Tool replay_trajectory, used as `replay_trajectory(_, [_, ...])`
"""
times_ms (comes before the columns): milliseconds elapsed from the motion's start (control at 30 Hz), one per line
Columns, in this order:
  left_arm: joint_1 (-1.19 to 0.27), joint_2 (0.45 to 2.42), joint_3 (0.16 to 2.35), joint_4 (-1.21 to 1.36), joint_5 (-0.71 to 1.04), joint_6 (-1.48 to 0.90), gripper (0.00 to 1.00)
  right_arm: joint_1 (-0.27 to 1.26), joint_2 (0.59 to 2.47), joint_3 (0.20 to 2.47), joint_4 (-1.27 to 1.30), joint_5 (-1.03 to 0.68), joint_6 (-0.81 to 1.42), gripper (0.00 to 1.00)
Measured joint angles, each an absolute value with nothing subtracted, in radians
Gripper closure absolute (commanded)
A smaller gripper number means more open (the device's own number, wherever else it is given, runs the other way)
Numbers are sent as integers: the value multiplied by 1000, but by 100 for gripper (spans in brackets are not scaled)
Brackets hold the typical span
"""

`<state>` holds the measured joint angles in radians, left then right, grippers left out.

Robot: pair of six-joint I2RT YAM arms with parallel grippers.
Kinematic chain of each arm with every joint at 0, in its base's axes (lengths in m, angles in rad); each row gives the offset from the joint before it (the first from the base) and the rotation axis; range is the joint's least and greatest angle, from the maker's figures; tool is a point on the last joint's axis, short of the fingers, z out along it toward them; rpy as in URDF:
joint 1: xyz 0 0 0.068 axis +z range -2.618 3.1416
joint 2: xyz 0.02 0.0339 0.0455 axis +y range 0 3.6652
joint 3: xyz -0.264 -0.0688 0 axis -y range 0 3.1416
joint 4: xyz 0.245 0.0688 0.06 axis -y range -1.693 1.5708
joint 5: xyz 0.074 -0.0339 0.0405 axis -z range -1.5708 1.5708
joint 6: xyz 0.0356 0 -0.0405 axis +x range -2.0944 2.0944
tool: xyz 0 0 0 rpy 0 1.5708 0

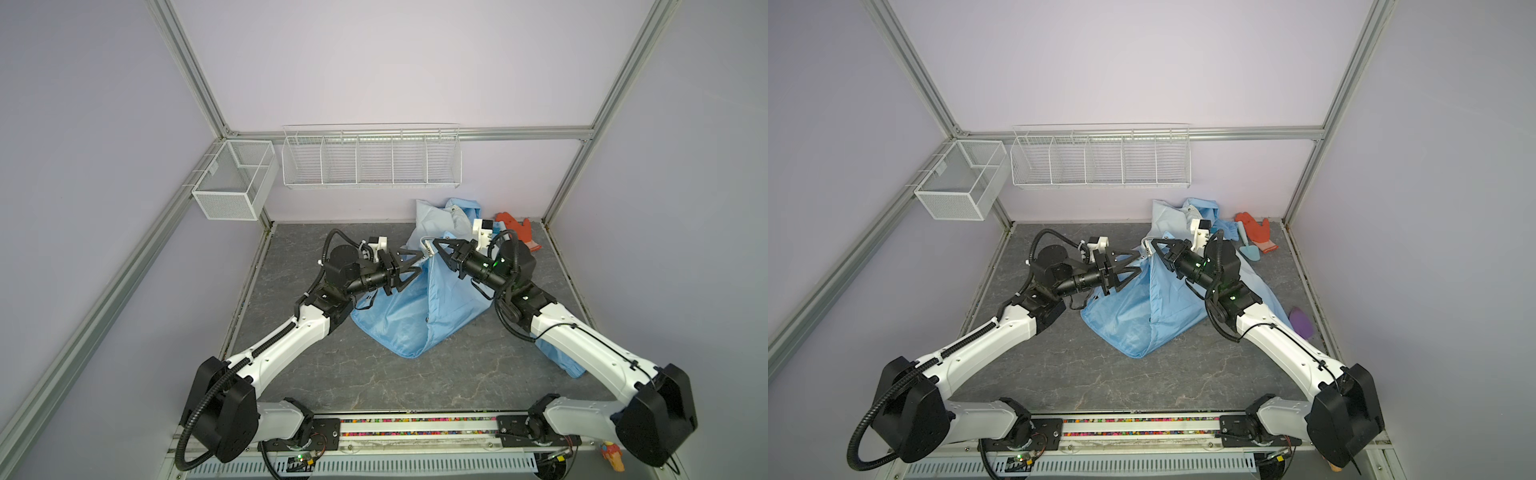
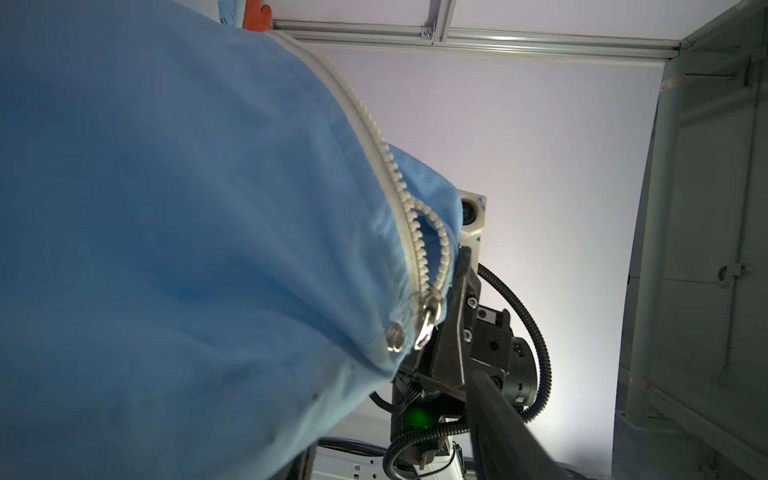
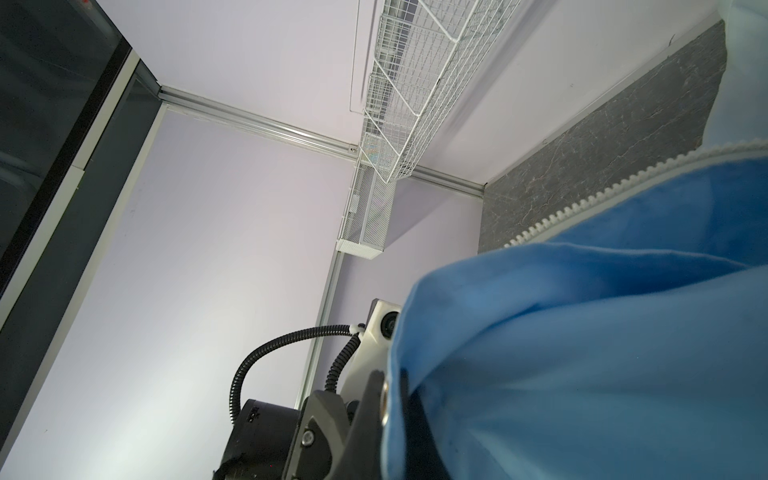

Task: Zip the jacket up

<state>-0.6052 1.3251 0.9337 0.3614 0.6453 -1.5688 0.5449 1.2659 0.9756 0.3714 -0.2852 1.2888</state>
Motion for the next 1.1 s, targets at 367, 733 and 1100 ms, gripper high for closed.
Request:
replay_trajectory(367, [-728, 1294, 841, 437, 429, -1735, 38, 574, 1214, 968, 363, -224, 1270, 93])
replay_trajectory(733, [-759, 1293, 839, 493, 228, -1760, 38, 613, 1196, 952, 341, -190, 1262, 93])
replay_trajectory(1100, [-801, 1359, 875, 619, 139, -1761, 57, 624, 1150, 942, 311, -180, 1260, 93])
